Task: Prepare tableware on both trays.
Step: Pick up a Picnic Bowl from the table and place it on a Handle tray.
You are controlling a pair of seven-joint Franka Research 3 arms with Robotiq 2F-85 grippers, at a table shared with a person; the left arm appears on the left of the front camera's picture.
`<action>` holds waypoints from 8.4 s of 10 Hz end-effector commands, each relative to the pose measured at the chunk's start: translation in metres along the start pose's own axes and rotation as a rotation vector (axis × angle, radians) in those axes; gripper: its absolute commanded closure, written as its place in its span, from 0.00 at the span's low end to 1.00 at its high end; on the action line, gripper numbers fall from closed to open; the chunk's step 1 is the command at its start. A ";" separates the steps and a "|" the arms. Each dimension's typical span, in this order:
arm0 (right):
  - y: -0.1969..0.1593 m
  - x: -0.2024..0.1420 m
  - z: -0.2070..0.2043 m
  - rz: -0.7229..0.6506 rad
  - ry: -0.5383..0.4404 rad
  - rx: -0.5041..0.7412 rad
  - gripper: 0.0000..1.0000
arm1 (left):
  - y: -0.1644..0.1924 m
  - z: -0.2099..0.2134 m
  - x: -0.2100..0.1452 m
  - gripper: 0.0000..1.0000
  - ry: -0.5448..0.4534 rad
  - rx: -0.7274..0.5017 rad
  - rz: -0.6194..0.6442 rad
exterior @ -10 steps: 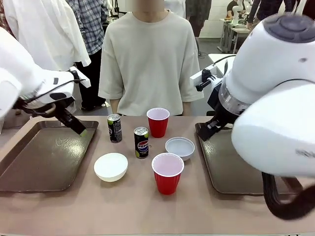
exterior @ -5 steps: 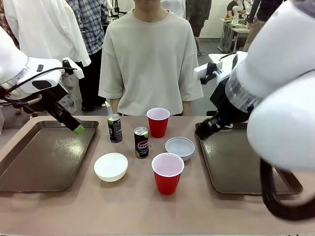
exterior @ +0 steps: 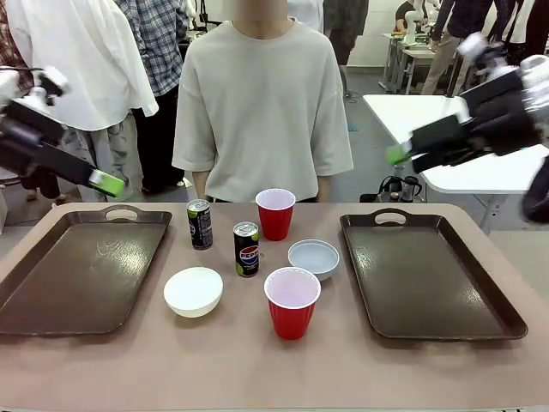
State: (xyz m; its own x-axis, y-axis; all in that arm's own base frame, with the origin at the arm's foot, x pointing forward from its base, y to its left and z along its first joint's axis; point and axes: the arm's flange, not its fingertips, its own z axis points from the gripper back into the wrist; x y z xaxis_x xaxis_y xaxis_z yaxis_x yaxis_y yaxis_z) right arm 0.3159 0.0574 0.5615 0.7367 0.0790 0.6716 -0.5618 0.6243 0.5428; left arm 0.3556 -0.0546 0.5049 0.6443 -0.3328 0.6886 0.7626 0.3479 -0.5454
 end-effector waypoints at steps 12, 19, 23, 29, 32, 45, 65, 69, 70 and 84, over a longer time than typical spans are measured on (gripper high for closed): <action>-0.120 -0.086 0.029 -0.556 0.247 0.156 0.00 | 0.079 0.042 -0.062 0.00 -0.002 0.040 0.465; -0.120 -0.086 0.029 -0.556 0.247 0.156 0.00 | 0.079 0.042 -0.062 0.00 -0.002 0.040 0.465; -0.120 -0.086 0.029 -0.556 0.247 0.156 0.00 | 0.079 0.042 -0.062 0.00 -0.002 0.040 0.465; -0.120 -0.086 0.029 -0.556 0.247 0.156 0.00 | 0.080 0.028 -0.048 0.00 0.070 0.165 0.490; -0.120 -0.086 0.029 -0.556 0.247 0.156 0.00 | 0.063 -0.034 0.003 0.00 0.316 0.424 0.449; -0.120 -0.086 0.029 -0.556 0.247 0.156 0.00 | 0.083 -0.234 -0.030 0.54 0.600 0.762 0.320; -0.120 -0.086 0.029 -0.556 0.247 0.156 0.00 | -0.023 -0.153 0.070 1.00 0.443 0.676 0.543; -0.120 -0.086 0.029 -0.556 0.247 0.156 0.00 | -0.005 -0.087 0.075 0.96 0.367 0.865 0.530; -0.120 -0.086 0.029 -0.556 0.247 0.156 0.00 | 0.002 -0.065 0.065 0.96 0.387 0.910 0.535; -0.120 -0.086 0.029 -0.556 0.247 0.156 0.00 | 0.049 0.008 -0.011 0.96 0.332 1.028 0.623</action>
State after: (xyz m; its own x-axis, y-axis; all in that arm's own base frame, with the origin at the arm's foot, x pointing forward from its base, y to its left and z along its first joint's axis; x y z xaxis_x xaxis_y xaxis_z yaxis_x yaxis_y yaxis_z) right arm 0.3064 -0.0473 0.4536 0.9917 -0.0379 0.1227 -0.0841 0.5302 0.8437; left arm 0.3989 -0.0310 0.4721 0.9706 -0.0308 0.2388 0.0397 0.9987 -0.0325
